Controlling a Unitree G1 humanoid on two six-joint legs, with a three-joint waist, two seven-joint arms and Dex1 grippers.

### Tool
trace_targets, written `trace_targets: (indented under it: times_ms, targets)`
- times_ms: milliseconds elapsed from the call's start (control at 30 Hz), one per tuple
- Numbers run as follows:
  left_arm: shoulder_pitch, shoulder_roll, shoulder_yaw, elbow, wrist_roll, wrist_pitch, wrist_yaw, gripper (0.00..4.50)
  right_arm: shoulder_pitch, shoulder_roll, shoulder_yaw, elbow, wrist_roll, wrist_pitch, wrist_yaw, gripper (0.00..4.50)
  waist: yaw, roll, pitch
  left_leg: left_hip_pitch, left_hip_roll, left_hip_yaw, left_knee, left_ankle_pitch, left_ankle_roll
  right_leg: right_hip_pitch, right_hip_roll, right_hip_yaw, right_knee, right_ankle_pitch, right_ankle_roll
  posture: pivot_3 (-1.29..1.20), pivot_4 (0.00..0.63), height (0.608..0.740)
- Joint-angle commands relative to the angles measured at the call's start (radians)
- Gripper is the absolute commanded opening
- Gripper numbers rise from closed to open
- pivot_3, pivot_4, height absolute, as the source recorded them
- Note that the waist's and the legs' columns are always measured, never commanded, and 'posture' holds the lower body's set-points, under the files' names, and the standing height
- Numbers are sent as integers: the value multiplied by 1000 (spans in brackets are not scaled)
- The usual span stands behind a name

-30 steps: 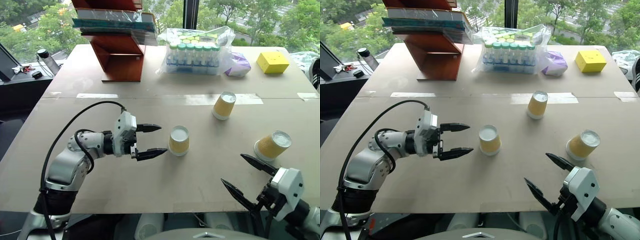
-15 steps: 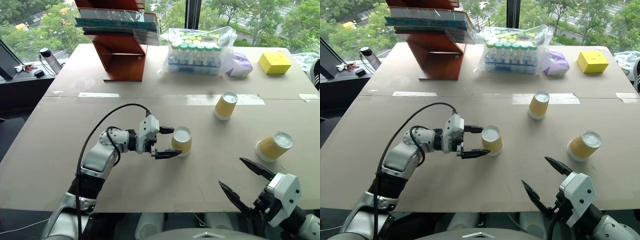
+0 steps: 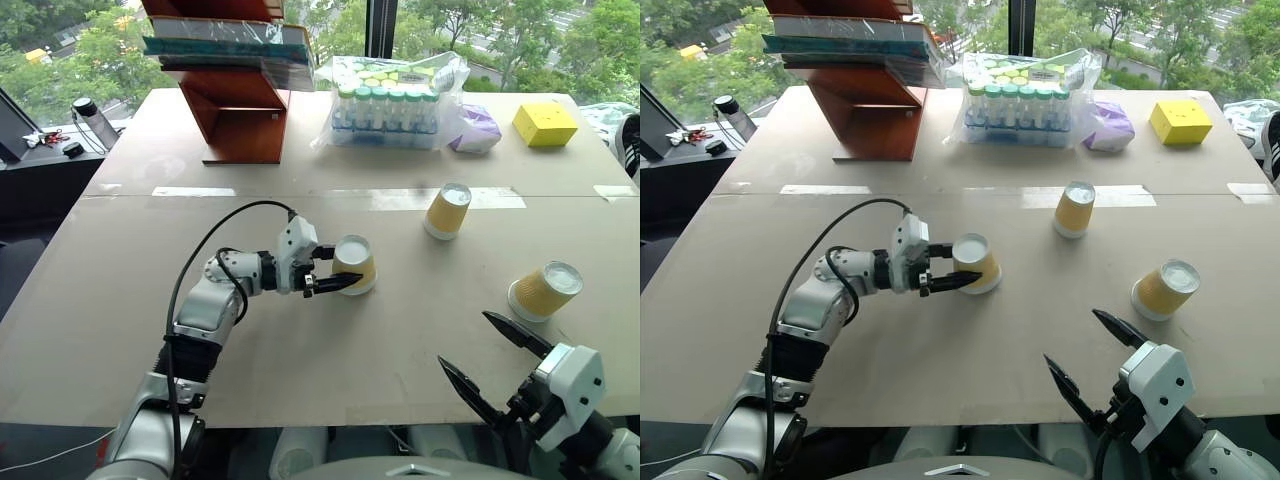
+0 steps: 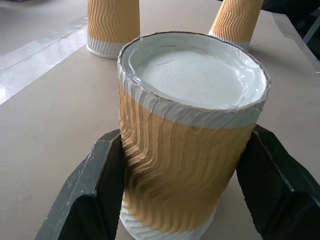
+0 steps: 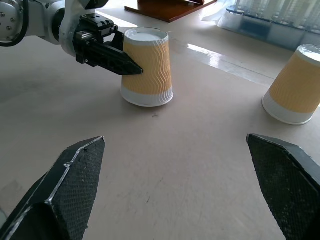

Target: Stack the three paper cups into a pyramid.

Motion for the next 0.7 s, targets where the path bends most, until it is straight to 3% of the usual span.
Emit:
trace_targets:
  times_ms: [33, 400, 700]
  targets:
    - [6, 20, 37, -11, -9, -16, -7, 2592, -2, 3, 8, -13, -2, -30, -1, 4500, 1, 0, 0, 0, 0, 0, 0, 0, 0, 0, 0, 0, 0, 0, 0, 0, 150, 740]
    - [124, 57, 65, -165, -89, 26, -71, 2592, -26, 2, 21, 10, -6, -40, -4, 4500, 5, 0, 0, 0, 2, 0, 0, 0, 0, 0, -1, 0, 0, -1, -1, 0, 150, 740]
    - [71, 15, 37, -122, -9, 1, 12, 2592, -27, 7, 31, 10, -18, -40, -10, 4500, 4, 0, 0, 0, 0, 0, 0, 0, 0, 0, 0, 0, 0, 0, -1, 0, 150, 740]
